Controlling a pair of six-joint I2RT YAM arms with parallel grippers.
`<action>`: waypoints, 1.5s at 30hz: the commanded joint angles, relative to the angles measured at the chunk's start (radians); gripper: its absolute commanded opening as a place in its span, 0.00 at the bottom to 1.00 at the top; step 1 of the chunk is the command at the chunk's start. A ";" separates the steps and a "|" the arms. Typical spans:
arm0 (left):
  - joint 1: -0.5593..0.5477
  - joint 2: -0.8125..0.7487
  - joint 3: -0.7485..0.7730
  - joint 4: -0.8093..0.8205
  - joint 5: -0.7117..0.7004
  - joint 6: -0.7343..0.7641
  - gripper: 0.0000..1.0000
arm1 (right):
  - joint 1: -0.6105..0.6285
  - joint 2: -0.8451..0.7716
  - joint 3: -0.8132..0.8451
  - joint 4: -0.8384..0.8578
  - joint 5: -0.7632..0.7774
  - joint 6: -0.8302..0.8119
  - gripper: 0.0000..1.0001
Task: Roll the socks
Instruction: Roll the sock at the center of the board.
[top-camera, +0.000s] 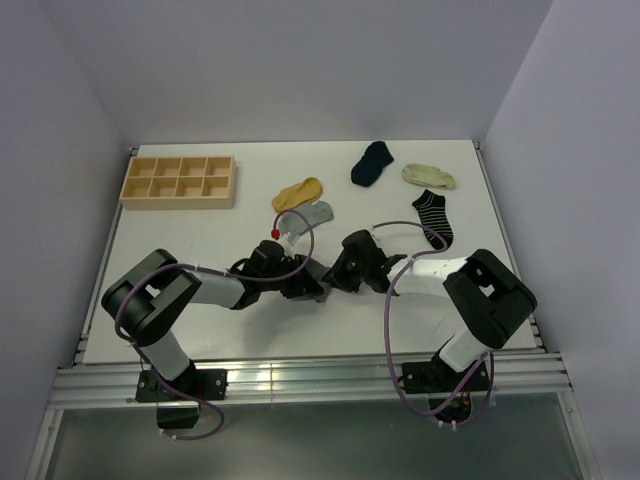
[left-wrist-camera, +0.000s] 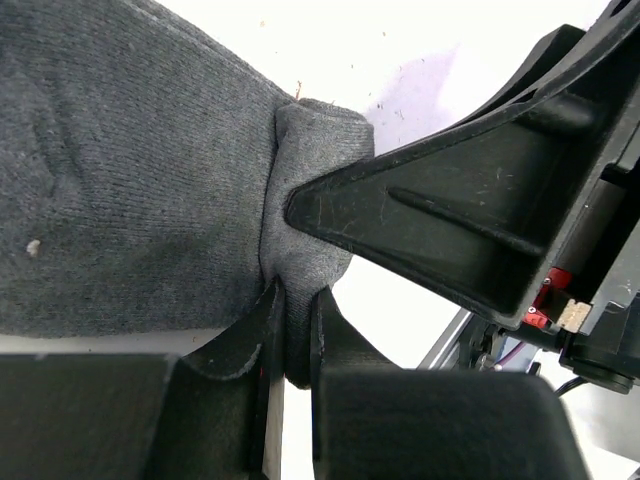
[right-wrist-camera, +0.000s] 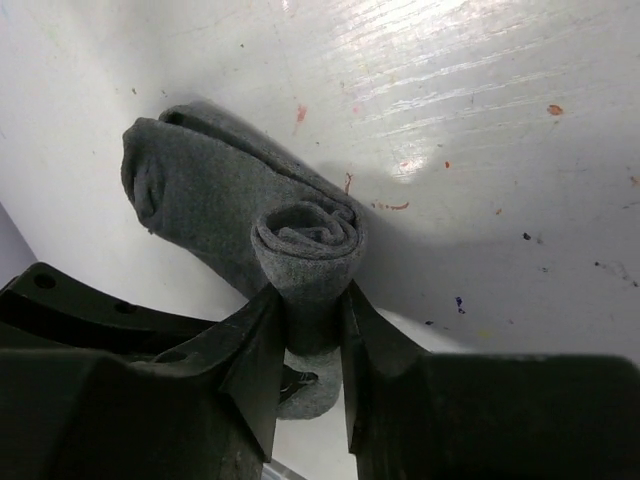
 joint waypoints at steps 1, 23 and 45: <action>0.003 0.023 0.011 -0.089 -0.016 0.031 0.00 | -0.009 0.009 -0.004 0.005 0.060 0.001 0.29; -0.355 -0.212 0.167 -0.403 -0.852 0.356 0.64 | -0.002 0.074 0.195 -0.331 0.028 -0.064 0.00; -0.483 -0.005 0.245 -0.359 -0.984 0.508 0.52 | 0.000 0.114 0.214 -0.328 -0.027 -0.056 0.00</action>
